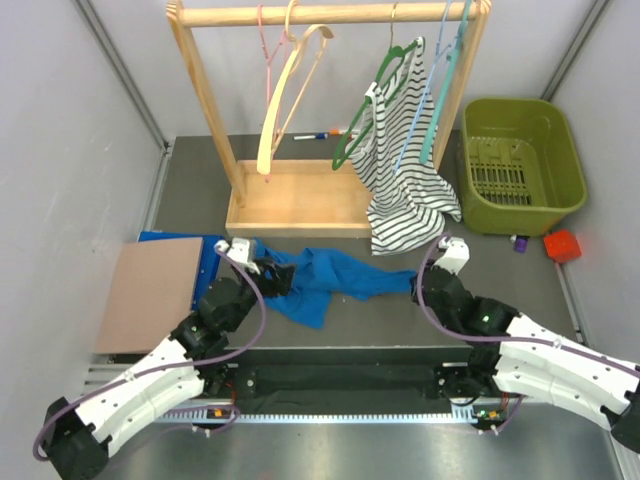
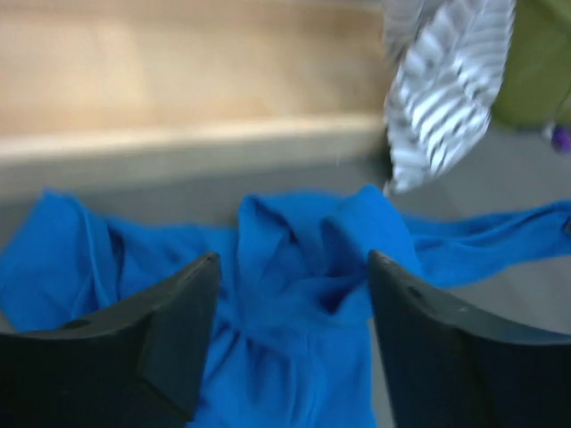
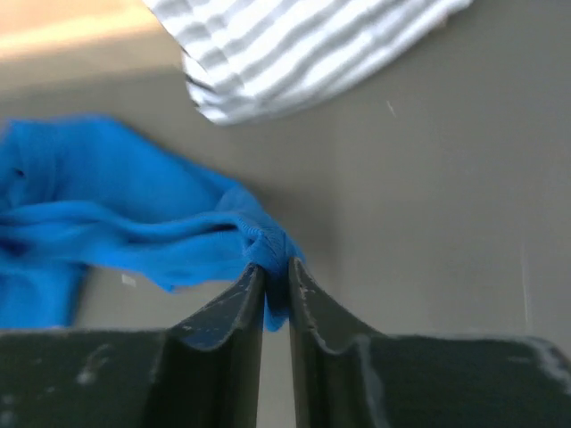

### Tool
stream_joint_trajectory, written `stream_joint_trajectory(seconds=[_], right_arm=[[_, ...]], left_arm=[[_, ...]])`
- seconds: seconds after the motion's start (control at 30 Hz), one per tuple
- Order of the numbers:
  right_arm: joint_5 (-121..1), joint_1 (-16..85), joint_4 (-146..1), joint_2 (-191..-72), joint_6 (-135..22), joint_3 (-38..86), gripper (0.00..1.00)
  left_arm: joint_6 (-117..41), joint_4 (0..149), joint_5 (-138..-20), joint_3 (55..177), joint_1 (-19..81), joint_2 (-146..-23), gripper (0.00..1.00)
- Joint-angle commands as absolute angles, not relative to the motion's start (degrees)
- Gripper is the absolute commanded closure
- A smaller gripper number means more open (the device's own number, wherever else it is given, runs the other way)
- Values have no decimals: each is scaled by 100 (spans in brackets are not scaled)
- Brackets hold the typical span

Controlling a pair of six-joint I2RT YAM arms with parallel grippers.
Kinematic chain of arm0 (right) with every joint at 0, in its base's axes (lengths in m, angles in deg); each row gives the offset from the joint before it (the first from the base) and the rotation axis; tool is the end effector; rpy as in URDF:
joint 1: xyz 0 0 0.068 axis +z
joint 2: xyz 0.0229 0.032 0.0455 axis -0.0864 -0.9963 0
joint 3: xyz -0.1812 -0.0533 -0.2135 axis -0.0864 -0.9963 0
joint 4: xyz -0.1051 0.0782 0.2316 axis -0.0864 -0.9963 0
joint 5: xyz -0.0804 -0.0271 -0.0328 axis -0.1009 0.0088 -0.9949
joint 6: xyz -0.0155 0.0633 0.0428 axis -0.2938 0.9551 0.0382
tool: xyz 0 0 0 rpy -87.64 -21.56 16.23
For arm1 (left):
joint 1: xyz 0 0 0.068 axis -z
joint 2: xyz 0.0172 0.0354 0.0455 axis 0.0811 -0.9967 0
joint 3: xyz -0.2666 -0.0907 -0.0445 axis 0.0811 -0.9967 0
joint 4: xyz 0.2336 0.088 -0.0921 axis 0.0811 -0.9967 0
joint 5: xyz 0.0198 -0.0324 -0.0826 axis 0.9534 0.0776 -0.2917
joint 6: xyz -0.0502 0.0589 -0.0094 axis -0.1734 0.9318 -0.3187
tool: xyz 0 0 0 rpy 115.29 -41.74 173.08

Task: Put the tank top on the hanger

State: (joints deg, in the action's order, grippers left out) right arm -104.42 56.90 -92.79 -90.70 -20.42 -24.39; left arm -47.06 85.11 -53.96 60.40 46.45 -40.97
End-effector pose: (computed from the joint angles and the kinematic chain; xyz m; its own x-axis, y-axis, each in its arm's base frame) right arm 0.1372 0.1108 0.2240 -0.4728 0.2781 -0.8361 -0.0088 0.9474 0.3201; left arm 0.1463 -0.1054 0.2460 -0.1779 -0.2884 -0.9408 0.3887 0.8577 -0.3364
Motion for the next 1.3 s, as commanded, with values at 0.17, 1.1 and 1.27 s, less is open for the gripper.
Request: stream_joint_trajectory(seconds=[0.17, 1.1, 1.27], right_arm=[[-10044, 5629, -9537, -8823, -2120, -2698, 13], [-9596, 5637, -9195, -8479, -2120, -3049, 12], [-9552, 5629, -9274, -8382, -2111, -3120, 12]], left_arm=[[-4647, 7694, -6271, 6036, 4631, -3273, 1], [-2380, 7661, -4134, 11958, 4316, -6822, 1], [-2485, 7712, -4416, 12663, 3867, -7605, 1]])
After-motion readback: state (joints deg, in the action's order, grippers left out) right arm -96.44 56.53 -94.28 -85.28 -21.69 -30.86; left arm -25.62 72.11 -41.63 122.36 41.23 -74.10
